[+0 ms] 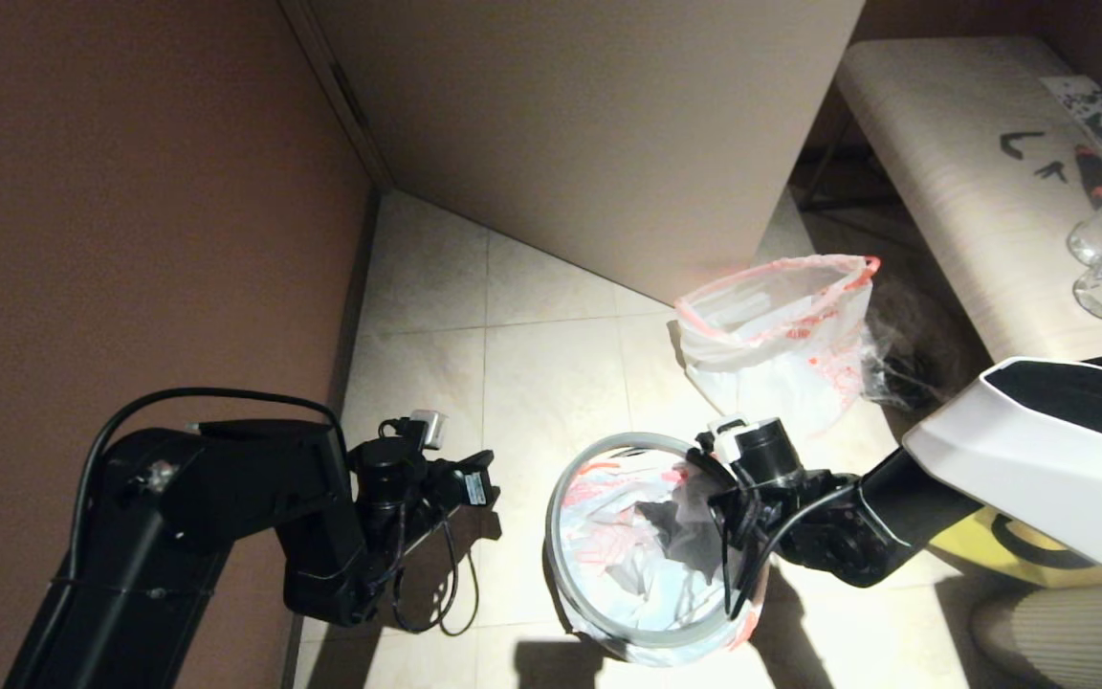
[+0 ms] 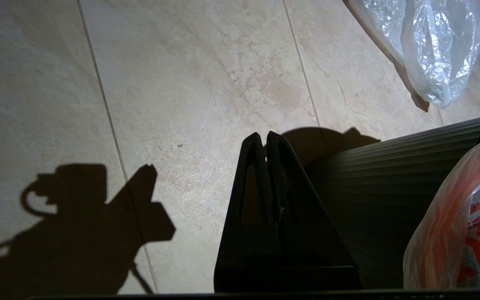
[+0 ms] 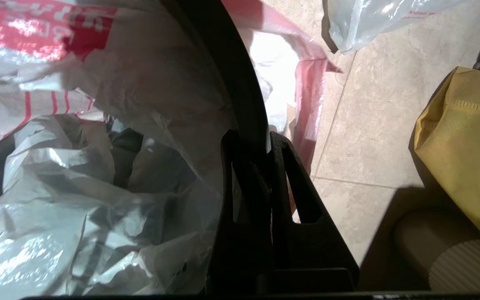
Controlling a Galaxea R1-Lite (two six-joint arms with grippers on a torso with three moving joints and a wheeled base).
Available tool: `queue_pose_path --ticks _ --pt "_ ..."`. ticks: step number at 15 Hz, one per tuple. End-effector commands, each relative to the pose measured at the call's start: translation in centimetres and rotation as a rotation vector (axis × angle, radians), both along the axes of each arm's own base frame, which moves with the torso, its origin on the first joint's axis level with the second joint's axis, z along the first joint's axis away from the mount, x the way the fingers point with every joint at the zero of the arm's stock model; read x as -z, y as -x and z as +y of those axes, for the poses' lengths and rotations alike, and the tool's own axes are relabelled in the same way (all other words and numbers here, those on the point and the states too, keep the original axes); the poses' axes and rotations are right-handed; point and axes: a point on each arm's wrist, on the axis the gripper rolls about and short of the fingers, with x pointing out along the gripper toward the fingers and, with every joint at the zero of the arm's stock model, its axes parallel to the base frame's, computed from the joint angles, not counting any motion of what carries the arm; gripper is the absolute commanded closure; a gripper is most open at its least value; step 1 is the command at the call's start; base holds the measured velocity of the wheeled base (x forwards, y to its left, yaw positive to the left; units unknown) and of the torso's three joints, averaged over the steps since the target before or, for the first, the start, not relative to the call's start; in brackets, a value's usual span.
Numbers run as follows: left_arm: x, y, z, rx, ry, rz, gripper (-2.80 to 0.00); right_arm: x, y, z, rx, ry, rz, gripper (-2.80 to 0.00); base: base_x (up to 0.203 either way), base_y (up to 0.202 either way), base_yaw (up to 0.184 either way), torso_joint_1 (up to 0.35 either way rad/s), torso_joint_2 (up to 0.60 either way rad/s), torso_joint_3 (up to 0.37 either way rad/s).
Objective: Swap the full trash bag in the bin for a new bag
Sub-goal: Place the trash can ring on the trash can
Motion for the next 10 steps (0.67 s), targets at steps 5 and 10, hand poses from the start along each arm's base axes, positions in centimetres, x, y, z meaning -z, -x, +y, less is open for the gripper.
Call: queue_pose_path --ticks 5,10 --pt "-0.1 -0.05 0.01 0.002 0.004 -0.009 0.0 -1.06 1.1 -0.8 0.031 0.017 -0.013 0.0 0.0 0.0 0.0 0.0 0.0 0.0" --pt "-0.16 -0.07 0.07 0.0 0.004 -0.01 0.0 -1.36 0.95 -0.94 0.034 0.015 -0.022 0.0 0.0 0.0 0.0 0.0 0.0 0.0"
